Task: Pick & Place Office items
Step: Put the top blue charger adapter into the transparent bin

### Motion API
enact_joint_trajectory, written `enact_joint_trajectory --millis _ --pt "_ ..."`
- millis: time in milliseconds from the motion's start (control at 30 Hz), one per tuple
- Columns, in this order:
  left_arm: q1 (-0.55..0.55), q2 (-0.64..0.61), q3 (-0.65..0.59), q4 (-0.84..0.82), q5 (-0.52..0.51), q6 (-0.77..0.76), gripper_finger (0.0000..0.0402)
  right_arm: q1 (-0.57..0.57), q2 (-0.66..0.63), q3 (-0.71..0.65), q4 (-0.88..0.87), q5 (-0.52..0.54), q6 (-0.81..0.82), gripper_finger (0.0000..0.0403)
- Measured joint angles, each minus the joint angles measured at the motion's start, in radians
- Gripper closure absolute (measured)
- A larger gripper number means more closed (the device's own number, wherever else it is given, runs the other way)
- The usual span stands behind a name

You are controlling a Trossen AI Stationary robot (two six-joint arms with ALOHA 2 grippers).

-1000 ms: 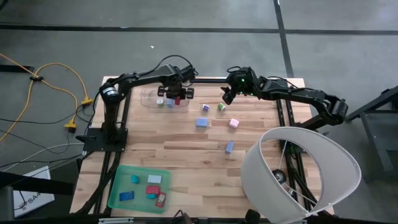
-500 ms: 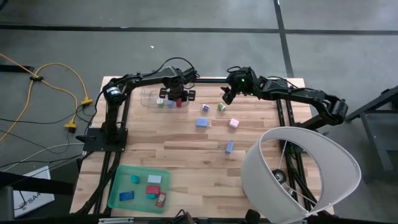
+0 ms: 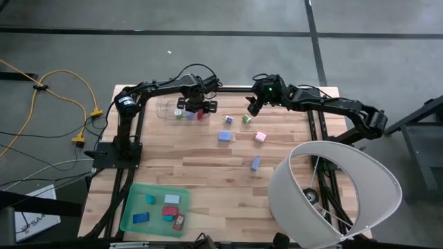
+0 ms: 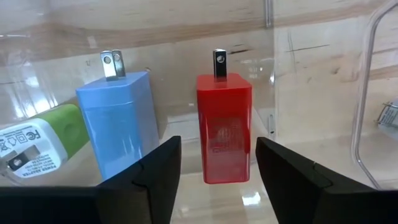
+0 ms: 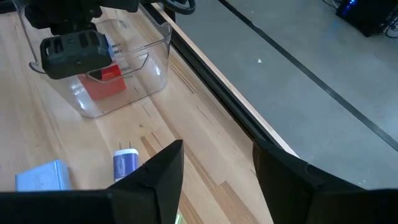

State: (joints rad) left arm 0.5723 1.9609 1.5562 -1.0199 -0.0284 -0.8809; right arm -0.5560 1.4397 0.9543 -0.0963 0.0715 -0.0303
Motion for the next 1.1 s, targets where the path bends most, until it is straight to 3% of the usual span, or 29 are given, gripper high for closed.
enact_joint_trajectory --millis 300,700,1100 --pt "0.011 -0.009 0.000 -0.001 -0.002 0.017 0.0199 0.000 0.000 0.000 0.000 0.000 0.000 0.0223" --pt "0.025 -0.165 0.000 -0.017 -0.004 0.077 0.0199 0.000 0.000 0.000 0.000 0.000 0.000 0.0223" --pt "-0.118 -0.230 0.000 -0.028 -0.007 0.081 0.0199 0.000 0.000 0.000 0.001 0.000 0.000 0.0223"
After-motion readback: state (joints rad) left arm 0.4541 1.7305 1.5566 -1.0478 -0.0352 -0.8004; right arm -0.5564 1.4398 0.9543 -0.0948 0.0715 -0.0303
